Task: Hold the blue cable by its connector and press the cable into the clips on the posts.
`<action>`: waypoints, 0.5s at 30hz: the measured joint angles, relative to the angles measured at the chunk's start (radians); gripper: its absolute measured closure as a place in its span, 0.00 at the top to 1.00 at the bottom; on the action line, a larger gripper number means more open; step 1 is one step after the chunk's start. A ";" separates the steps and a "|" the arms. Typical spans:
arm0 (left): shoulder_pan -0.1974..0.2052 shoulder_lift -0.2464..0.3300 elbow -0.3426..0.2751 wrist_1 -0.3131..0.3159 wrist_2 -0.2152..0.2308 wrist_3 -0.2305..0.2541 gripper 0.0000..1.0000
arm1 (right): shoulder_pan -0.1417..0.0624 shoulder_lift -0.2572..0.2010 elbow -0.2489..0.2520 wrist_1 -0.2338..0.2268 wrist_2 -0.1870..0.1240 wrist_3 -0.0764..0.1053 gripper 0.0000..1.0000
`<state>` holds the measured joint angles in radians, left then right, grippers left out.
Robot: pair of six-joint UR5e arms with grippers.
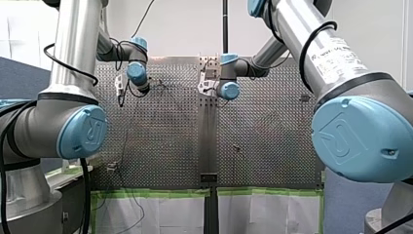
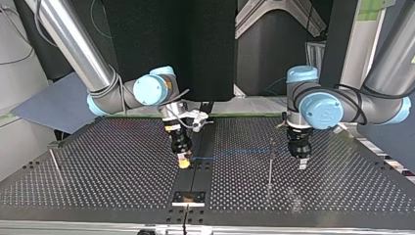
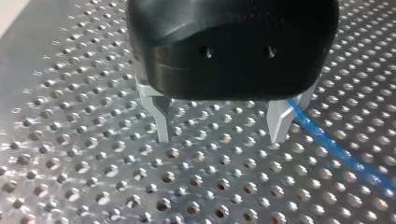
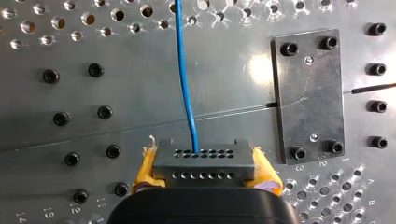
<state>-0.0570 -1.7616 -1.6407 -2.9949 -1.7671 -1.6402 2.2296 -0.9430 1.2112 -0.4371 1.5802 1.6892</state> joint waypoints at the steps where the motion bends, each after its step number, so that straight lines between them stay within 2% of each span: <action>1: -0.001 0.000 0.000 -0.006 -0.007 0.003 1.00 | 0.000 0.000 0.000 0.001 0.000 0.000 0.00; 9: -0.015 0.008 0.000 -0.071 -0.025 0.002 1.00 | 0.000 0.001 0.000 0.006 0.000 0.000 0.00; 15: -0.026 0.052 0.000 -0.122 -0.024 -0.035 1.00 | 0.000 0.001 0.000 0.011 0.000 0.000 0.00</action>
<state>-0.0830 -1.7097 -1.6406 -3.1169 -1.7911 -1.6757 2.2297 -0.9419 1.2114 -0.4265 1.5801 1.6892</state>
